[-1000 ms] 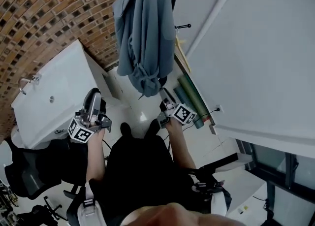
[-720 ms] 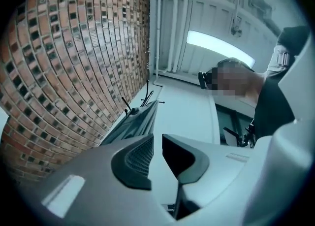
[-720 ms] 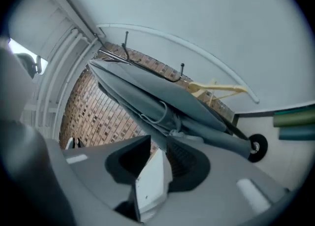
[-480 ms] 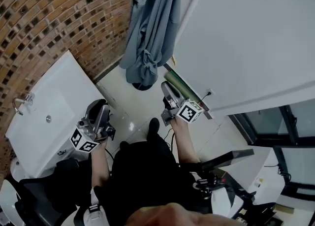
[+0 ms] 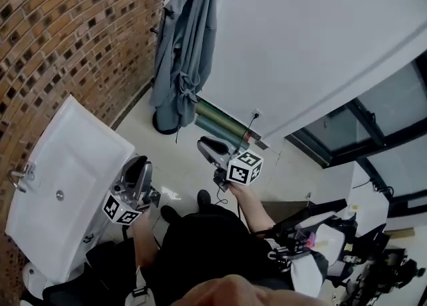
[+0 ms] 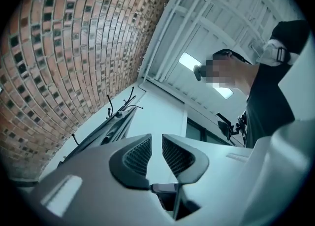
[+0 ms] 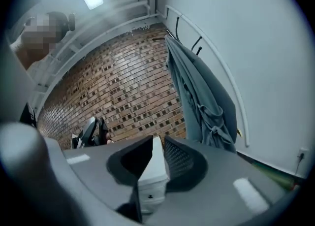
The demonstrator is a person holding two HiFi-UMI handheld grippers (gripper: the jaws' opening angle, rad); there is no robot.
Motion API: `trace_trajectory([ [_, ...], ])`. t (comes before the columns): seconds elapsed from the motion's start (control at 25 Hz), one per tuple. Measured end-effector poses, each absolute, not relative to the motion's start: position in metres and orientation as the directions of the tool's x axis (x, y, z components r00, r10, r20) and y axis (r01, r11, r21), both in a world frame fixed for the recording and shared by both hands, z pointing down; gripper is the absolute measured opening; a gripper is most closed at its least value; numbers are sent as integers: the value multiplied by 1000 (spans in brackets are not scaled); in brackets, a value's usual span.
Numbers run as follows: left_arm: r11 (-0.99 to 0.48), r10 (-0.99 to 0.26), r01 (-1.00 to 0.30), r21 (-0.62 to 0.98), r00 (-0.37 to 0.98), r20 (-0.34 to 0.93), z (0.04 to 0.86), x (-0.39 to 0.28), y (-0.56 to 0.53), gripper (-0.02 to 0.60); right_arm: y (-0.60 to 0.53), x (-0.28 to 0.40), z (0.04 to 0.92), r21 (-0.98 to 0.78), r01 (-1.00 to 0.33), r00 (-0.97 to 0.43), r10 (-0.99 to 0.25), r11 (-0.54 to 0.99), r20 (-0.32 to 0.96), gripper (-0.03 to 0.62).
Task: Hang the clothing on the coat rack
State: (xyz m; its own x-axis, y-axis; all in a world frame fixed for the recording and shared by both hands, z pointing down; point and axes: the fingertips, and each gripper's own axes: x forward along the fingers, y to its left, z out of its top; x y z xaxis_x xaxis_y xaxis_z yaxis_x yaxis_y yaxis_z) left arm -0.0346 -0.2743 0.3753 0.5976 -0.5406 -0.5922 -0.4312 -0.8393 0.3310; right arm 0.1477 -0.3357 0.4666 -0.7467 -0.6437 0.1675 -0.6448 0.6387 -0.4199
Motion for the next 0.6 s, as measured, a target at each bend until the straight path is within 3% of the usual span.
trace_trajectory([
  [0.28, -852, -513, -456, 258, 627, -586, 358, -40, -262, 29, -325, 119, 460, -396, -617, -774, -615, 680, 150, 67],
  [0.6, -860, -499, -475, 187, 705, -504, 339, 45, -249, 3, -324, 183, 446, -428, -602, -770, -632, 674, 86, 67],
])
